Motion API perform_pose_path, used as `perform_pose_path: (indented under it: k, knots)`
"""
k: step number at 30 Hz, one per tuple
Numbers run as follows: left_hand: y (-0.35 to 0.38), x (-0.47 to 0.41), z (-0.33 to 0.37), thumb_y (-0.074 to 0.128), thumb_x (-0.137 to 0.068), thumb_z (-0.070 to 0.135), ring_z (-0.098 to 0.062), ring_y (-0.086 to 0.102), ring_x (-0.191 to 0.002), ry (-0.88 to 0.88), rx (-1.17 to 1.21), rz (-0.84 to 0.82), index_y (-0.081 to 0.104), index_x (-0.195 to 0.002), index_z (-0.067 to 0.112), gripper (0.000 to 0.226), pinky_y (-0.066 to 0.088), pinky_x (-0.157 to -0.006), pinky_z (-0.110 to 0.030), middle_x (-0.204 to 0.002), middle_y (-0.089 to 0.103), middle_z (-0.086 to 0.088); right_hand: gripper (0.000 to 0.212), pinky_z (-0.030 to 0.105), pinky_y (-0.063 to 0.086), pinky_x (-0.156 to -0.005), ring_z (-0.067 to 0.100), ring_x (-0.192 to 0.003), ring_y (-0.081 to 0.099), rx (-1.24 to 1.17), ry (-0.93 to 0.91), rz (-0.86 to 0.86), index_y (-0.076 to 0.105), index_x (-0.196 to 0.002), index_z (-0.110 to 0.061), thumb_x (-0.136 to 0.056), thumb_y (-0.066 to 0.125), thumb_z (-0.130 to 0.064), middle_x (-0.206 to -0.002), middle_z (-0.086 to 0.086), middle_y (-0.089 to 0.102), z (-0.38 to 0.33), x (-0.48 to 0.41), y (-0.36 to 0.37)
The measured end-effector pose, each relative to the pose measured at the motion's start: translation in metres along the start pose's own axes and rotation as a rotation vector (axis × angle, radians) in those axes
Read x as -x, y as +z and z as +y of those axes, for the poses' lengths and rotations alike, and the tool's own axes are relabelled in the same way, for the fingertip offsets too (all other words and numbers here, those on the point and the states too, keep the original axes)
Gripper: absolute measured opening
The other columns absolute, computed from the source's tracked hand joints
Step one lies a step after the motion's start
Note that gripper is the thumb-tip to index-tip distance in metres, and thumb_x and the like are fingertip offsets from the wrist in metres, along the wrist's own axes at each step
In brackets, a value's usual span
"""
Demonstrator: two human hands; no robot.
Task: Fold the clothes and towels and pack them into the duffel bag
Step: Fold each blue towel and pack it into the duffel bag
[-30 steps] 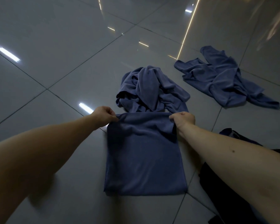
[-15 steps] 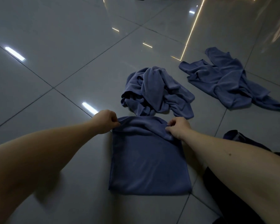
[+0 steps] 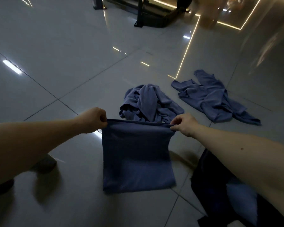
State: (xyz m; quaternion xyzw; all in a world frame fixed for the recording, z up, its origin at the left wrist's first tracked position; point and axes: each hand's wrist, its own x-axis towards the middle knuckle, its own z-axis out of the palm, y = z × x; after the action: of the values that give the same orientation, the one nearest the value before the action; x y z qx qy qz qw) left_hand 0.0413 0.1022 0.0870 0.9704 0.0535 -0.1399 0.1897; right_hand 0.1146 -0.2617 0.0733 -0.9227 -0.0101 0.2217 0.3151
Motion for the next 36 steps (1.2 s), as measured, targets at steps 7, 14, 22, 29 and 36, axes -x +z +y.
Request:
perform_pose_path:
  k: [7, 14, 22, 29, 36]
  knots:
    - [-0.086, 0.065, 0.036, 0.07, -0.086, 0.022, -0.018, 0.061, -0.073, 0.179, -0.014, 0.117, 0.063, -0.078, 0.021, 0.01, 0.052, -0.068, -0.031, -0.077, 0.063, 0.0, 0.01, 0.023, 0.048, -0.063, 0.014, -0.07, 0.059, -0.234, -0.075, 0.097, 0.074, -0.098, -0.009, -0.088, 0.075, -0.009, -0.083, 0.006, 0.07, -0.04, 0.073, -0.082]
    - [-0.098, 0.105, 0.051, 0.069, -0.082, 0.016, -0.028, 0.06, -0.067, 0.238, 0.155, 0.269, 0.057, -0.074, 0.016, 0.014, 0.053, -0.062, -0.039, -0.072, 0.061, -0.007, 0.016, 0.022, 0.051, -0.067, 0.02, -0.081, 0.065, -0.308, -0.132, 0.194, 0.074, -0.104, -0.006, -0.088, 0.073, -0.005, -0.09, 0.007, 0.071, -0.046, 0.114, -0.088]
    - [-0.108, 0.112, 0.045, 0.07, -0.089, 0.019, -0.016, 0.056, -0.063, 0.308, 0.257, 0.239, 0.066, -0.078, 0.015, 0.013, 0.046, -0.059, -0.031, -0.073, 0.064, -0.008, 0.011, 0.029, 0.054, -0.089, 0.012, -0.082, 0.065, -0.188, -0.209, 0.316, 0.076, -0.091, -0.006, -0.081, 0.08, -0.001, -0.087, 0.002, 0.072, -0.049, 0.121, -0.096]
    - [-0.107, 0.103, 0.04, 0.073, -0.085, 0.018, -0.018, 0.06, -0.066, 0.285, 0.234, 0.259, 0.063, -0.073, 0.017, 0.016, 0.05, -0.062, -0.032, -0.072, 0.065, -0.003, 0.014, 0.035, 0.058, -0.092, 0.017, -0.09, 0.071, -0.223, -0.201, 0.332, 0.077, -0.083, -0.013, -0.077, 0.084, -0.003, -0.089, 0.001, 0.074, -0.048, 0.111, -0.096]
    - [-0.099, 0.106, 0.035, 0.074, -0.084, 0.018, -0.019, 0.06, -0.068, 0.236, 0.206, 0.243, 0.065, -0.075, 0.014, 0.013, 0.05, -0.064, -0.033, -0.074, 0.065, -0.004, 0.018, 0.027, 0.055, -0.086, 0.012, -0.088, 0.069, -0.265, -0.195, 0.263, 0.078, -0.097, -0.007, -0.08, 0.083, -0.008, -0.092, 0.001, 0.075, -0.052, 0.105, -0.089]
